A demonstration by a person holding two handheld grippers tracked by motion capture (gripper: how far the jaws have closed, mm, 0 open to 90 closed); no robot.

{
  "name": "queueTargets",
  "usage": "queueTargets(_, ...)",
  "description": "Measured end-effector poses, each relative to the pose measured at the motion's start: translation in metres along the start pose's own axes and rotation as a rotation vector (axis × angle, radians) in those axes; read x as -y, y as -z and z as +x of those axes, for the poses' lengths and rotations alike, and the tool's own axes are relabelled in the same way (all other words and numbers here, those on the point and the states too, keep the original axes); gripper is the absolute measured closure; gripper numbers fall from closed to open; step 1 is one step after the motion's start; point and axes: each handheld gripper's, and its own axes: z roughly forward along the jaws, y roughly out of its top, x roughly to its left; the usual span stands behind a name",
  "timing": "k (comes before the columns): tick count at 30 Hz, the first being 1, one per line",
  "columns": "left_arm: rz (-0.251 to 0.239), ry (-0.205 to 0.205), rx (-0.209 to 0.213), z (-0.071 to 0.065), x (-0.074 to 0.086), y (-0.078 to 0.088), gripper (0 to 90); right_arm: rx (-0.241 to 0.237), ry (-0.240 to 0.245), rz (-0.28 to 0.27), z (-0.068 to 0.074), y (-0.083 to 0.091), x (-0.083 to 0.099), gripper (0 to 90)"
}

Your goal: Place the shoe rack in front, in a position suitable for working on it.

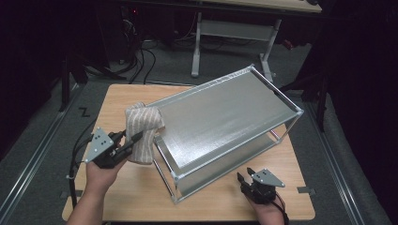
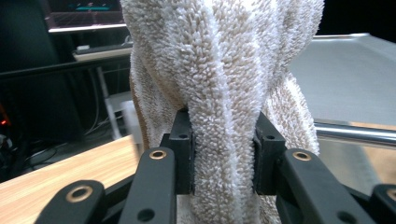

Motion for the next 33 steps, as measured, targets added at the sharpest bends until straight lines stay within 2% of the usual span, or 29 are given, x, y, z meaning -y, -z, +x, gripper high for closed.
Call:
queueTargets(3, -0.012, -0.006, 0.020, -0.014, 0.002, 0.005, 67.2, 0.001, 0.000, -0.002, 0.000, 0.000, 0.000, 54.2)
queueTargets(7, -0.001, -0.045, 0.040, -0.033, 0.000, 0.011, 67.2, -0.003, 0.006, -0.003, 0.000, 0.000, 0.000, 54.1)
queueTargets(10, -0.005, -0.051, 0.059, -0.047, 0.001, 0.017, 67.1, -0.004, 0.008, -0.006, 0.001, 0.001, -0.001, 54.2)
queueTargets(18, -0.023, -0.042, 0.095, -0.072, 0.000, 0.027, 67.1, -0.007, 0.011, -0.015, 0.001, 0.002, -0.002, 54.1)
queueTargets(23, -0.016, -0.091, 0.099, -0.085, -0.006, 0.032, 67.1, -0.009, 0.012, -0.012, 0.001, 0.001, -0.002, 54.1)
queueTargets(28, -0.017, -0.115, 0.102, -0.091, -0.008, 0.033, 67.2, -0.012, 0.013, -0.011, 0.001, 0.001, -0.002, 54.0)
queueTargets(33, -0.012, -0.084, 0.076, -0.080, -0.003, 0.029, 67.2, -0.015, 0.013, -0.010, 0.001, 0.000, -0.001, 54.0)
